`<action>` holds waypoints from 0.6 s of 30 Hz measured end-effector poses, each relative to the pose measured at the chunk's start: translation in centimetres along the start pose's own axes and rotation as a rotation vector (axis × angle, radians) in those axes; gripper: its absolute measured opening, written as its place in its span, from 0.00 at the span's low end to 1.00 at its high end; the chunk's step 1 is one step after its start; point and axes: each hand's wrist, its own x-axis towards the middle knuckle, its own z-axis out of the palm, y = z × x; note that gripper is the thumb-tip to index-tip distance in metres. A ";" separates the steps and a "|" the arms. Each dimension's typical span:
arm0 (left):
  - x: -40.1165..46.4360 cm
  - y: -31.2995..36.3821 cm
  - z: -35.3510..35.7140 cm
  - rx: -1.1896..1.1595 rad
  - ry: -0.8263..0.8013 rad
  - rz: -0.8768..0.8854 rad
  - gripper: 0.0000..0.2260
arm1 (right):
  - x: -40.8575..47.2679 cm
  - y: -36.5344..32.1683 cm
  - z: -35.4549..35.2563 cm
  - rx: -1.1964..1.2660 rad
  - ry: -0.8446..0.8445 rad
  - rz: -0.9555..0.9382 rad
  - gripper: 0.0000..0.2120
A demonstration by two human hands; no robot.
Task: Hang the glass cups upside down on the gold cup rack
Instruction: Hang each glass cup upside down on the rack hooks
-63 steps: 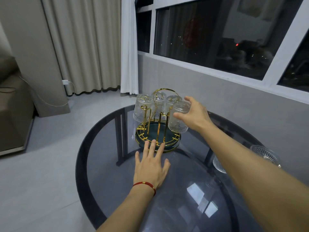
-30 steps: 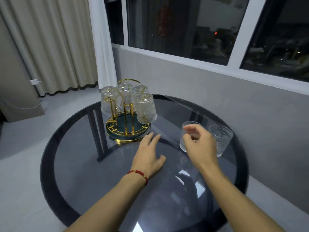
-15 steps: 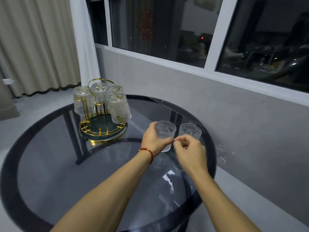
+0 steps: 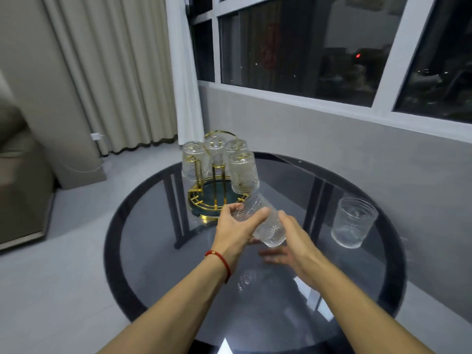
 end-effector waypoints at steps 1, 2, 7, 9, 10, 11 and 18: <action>0.1 0.0 -0.6 -0.017 0.003 0.004 0.33 | 0.1 -0.2 0.9 0.090 -0.034 0.007 0.17; 0.2 0.1 -1.2 -0.014 0.010 0.007 0.34 | 0.2 -0.4 1.7 0.147 -0.053 0.001 0.19; 1.4 -0.3 -5.5 0.141 -0.001 0.053 0.32 | 1.0 -1.6 4.4 0.213 0.057 -0.191 0.18; 2.6 -1.8 -7.8 0.522 0.022 0.184 0.27 | 1.1 -2.4 4.7 0.068 0.134 -0.353 0.18; 3.1 -2.8 -8.4 0.775 0.005 0.232 0.25 | 1.0 -2.9 4.5 -0.023 0.165 -0.441 0.19; 3.5 -3.9 -9.0 0.974 -0.015 0.262 0.25 | 0.9 -3.5 4.5 -0.127 0.190 -0.530 0.22; 4.7 -5.9 -8.8 1.286 -0.046 0.294 0.31 | 2.7 -10.0 8.4 -0.492 0.315 -0.831 0.33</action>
